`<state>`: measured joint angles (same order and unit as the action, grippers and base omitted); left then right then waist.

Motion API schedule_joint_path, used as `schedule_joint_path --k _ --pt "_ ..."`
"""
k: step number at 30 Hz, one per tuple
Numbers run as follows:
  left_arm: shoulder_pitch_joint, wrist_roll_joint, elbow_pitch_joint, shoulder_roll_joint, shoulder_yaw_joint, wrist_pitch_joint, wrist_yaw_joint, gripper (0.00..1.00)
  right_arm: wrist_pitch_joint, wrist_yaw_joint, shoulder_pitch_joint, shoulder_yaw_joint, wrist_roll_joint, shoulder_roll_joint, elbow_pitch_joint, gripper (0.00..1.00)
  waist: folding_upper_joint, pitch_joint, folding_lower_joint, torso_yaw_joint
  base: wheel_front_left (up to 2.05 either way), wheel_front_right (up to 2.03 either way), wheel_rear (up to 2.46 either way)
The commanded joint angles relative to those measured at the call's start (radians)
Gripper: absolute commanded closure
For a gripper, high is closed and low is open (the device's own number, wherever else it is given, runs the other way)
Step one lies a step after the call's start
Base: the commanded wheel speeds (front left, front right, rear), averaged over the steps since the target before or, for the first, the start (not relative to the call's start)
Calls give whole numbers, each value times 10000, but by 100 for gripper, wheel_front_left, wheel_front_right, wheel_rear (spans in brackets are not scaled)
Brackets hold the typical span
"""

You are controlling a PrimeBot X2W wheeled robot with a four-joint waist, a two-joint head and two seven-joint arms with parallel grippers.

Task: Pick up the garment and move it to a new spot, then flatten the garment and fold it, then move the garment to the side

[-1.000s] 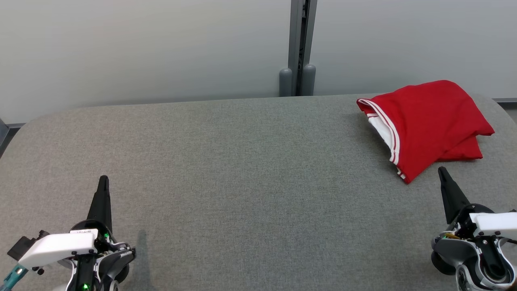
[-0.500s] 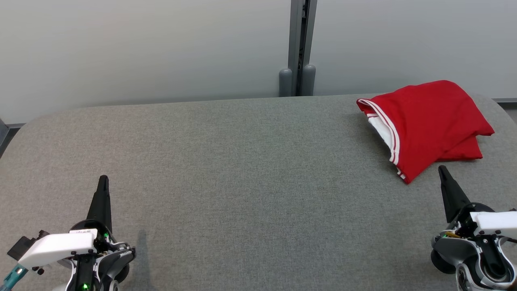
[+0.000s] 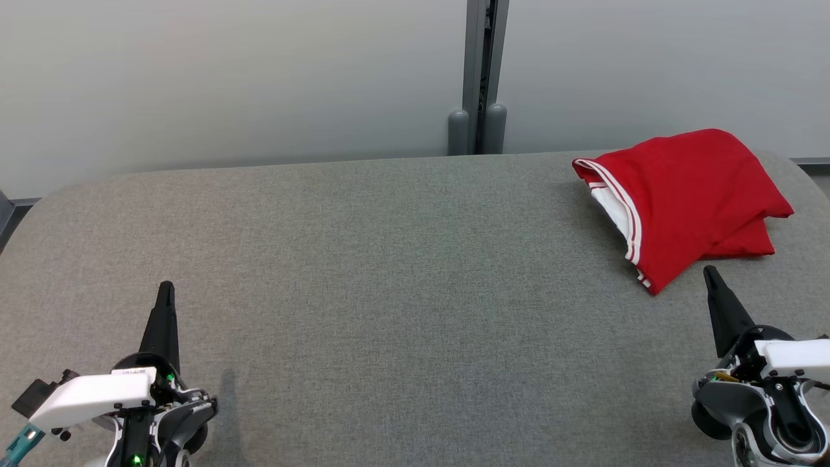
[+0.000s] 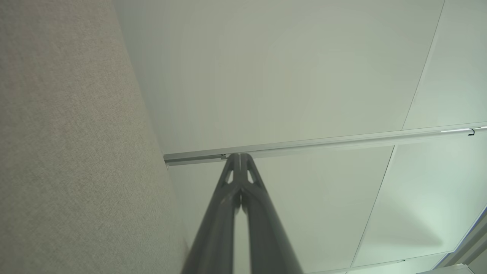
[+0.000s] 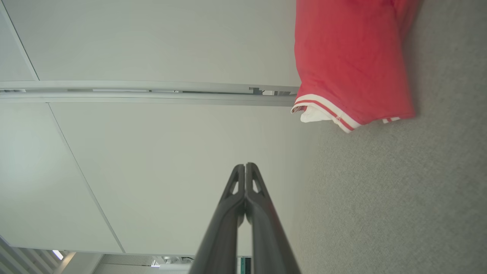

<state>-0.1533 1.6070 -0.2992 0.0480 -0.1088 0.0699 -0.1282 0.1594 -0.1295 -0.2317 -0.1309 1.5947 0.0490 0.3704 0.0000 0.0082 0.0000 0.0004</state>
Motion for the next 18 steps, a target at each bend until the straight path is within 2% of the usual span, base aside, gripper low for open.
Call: schedule_joint_path --k 1,18 --pt "-191 26 5 40 -30 -2 -48 100 40 -21 -31 -49 32 37 14 100 0 0 0 0 0 0 0" --pt "-191 27 6 40 -29 -3 -48 100 48 -21 -31 -56 23 35 14 100 0 0 0 0 0 0 0"
